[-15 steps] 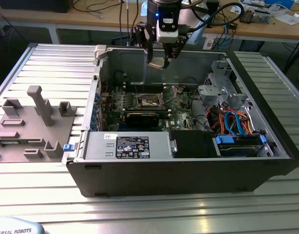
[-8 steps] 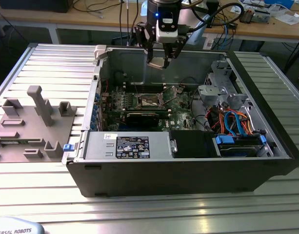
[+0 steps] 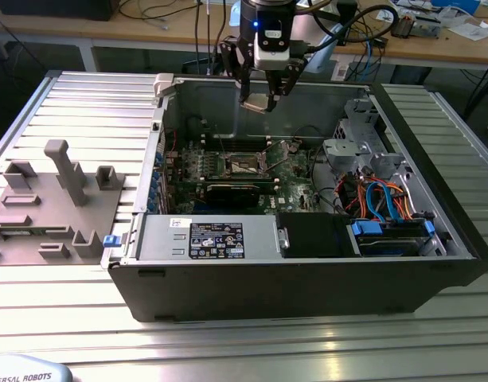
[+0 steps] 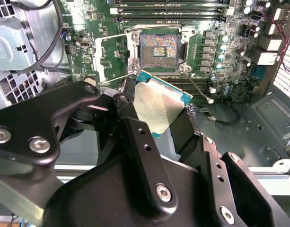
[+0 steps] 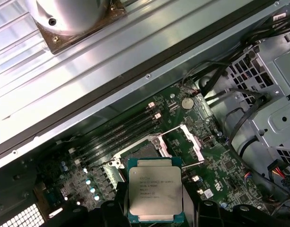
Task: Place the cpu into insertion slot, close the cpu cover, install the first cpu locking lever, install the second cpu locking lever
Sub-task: 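Place the cpu into insertion slot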
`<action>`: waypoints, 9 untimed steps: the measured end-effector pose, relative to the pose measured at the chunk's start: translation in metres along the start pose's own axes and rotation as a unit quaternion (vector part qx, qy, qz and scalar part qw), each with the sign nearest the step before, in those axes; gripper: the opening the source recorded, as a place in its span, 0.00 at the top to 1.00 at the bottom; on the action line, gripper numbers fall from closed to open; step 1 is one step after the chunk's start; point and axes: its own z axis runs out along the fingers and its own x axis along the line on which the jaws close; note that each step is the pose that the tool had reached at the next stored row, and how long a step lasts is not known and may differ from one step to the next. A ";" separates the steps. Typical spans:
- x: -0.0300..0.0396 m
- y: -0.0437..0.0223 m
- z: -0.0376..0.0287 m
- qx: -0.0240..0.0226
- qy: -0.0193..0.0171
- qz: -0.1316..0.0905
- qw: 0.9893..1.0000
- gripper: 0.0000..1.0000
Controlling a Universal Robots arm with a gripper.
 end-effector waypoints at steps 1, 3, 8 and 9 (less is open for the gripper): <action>0.0000 0.0000 0.0000 0.000 0.000 0.001 1.000 0.46; 0.0000 0.0000 0.0000 0.000 0.000 0.002 1.000 0.46; 0.0000 0.0000 0.0000 0.000 0.000 0.005 1.000 0.46; 0.0000 0.0000 0.0000 0.000 0.000 0.006 1.000 0.46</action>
